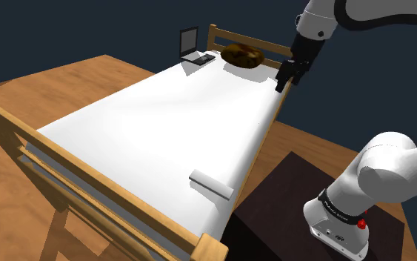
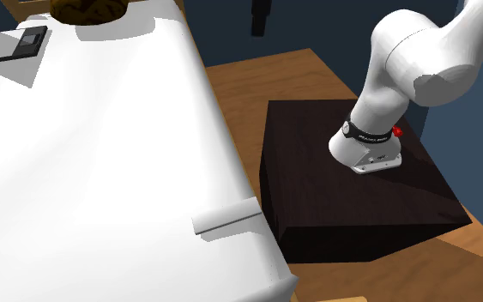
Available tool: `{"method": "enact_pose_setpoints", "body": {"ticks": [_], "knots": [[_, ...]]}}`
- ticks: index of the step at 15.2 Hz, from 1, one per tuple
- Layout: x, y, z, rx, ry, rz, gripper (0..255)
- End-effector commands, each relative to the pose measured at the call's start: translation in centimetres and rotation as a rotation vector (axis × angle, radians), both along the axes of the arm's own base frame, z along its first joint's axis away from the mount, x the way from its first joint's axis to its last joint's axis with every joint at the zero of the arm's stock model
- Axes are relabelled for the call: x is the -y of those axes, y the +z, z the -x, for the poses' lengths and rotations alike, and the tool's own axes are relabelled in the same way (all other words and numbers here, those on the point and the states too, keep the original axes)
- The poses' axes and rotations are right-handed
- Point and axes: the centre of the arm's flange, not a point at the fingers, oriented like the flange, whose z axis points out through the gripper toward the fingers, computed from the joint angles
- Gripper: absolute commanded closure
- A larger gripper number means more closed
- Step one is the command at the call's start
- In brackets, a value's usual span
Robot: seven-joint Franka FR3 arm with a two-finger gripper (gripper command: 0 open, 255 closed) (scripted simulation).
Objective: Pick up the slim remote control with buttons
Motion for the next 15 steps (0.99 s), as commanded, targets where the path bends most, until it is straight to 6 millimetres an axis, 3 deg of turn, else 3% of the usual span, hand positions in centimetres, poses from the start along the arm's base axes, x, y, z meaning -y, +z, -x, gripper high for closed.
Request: {"method": "enact_pose_setpoints", "body": {"ticks": [1, 15], "knots": [[0.0, 0.0, 0.0, 0.000, 0.000, 0.000, 0], [-6.0, -16.8, -4.2, -0.023, 0.080, -0.030, 0]]}}
